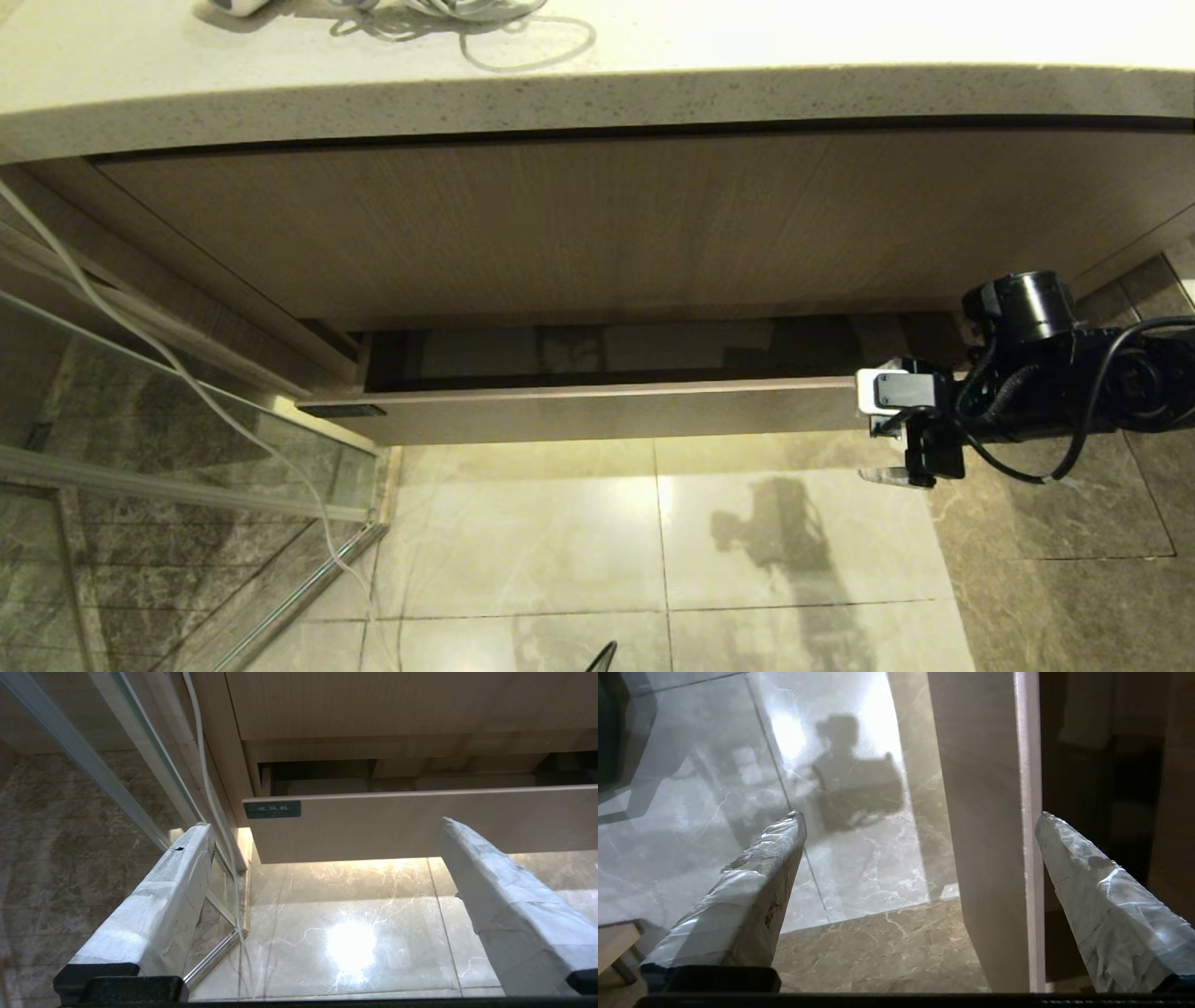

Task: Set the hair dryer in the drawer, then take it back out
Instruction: Pull open the drawer

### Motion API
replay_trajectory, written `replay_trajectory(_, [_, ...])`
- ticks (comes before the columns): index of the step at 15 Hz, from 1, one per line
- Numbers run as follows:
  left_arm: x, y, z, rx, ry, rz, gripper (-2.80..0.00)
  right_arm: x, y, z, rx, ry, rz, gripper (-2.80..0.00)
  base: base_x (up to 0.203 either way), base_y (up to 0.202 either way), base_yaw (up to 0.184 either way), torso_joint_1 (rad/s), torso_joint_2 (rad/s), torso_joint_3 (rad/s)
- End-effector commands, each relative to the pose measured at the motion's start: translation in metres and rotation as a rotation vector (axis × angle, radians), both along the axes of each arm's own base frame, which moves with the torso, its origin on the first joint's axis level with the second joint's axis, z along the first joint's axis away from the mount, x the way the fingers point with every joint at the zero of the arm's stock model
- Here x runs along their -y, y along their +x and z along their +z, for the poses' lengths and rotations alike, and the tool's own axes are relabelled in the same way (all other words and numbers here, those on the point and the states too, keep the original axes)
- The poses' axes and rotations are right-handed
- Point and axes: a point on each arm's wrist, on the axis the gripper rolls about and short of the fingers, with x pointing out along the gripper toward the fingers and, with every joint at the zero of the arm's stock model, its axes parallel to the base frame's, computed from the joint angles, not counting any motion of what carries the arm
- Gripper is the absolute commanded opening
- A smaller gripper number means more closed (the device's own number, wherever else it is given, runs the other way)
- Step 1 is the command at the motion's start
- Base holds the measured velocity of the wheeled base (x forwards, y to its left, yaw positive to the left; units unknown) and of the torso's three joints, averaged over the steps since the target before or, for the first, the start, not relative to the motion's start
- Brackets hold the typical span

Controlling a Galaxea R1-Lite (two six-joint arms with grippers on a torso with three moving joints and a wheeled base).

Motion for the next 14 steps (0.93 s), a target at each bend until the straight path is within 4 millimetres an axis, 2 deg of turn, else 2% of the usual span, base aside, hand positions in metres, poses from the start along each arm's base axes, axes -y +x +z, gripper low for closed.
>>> replay_trajectory(1, [0.000, 0.004, -0.011, -0.038, -0.001, 0.001, 0.00, -0.001, 0.001, 0.002, 0.040, 0.000, 0.007, 0.00, 0.000, 0.000, 0.000, 0.000, 0.00, 0.000])
replay_trajectory(4, [0.000, 0.004, -0.011, -0.038, -0.001, 0.000, 0.00, -0.002, 0.019, -0.009, 0.067, 0.005, 0.005, 0.00, 0.000, 0.000, 0.000, 0.000, 0.00, 0.000])
replay_trajectory(8, [0.000, 0.004, -0.011, -0.038, -0.001, 0.001, 0.00, -0.005, 0.054, -0.024, 0.098, 0.016, -0.003, 0.00, 0.000, 0.000, 0.000, 0.000, 0.00, 0.000])
replay_trajectory(10, [0.000, 0.004, -0.011, -0.038, -0.001, 0.001, 0.00, -0.006, 0.067, -0.025, 0.114, 0.025, -0.010, 0.00, 0.000, 0.000, 0.000, 0.000, 0.00, 0.000])
replay_trajectory(12, [0.000, 0.004, -0.011, -0.038, -0.001, 0.001, 0.00, -0.006, 0.074, -0.012, 0.138, 0.058, -0.038, 0.00, 0.000, 0.000, 0.000, 0.000, 0.00, 0.000])
replay_trajectory(14, [0.000, 0.004, -0.011, -0.038, -0.001, 0.001, 0.00, 0.001, 0.065, 0.010, 0.163, 0.070, -0.053, 0.00, 0.000, 0.000, 0.000, 0.000, 0.00, 0.000])
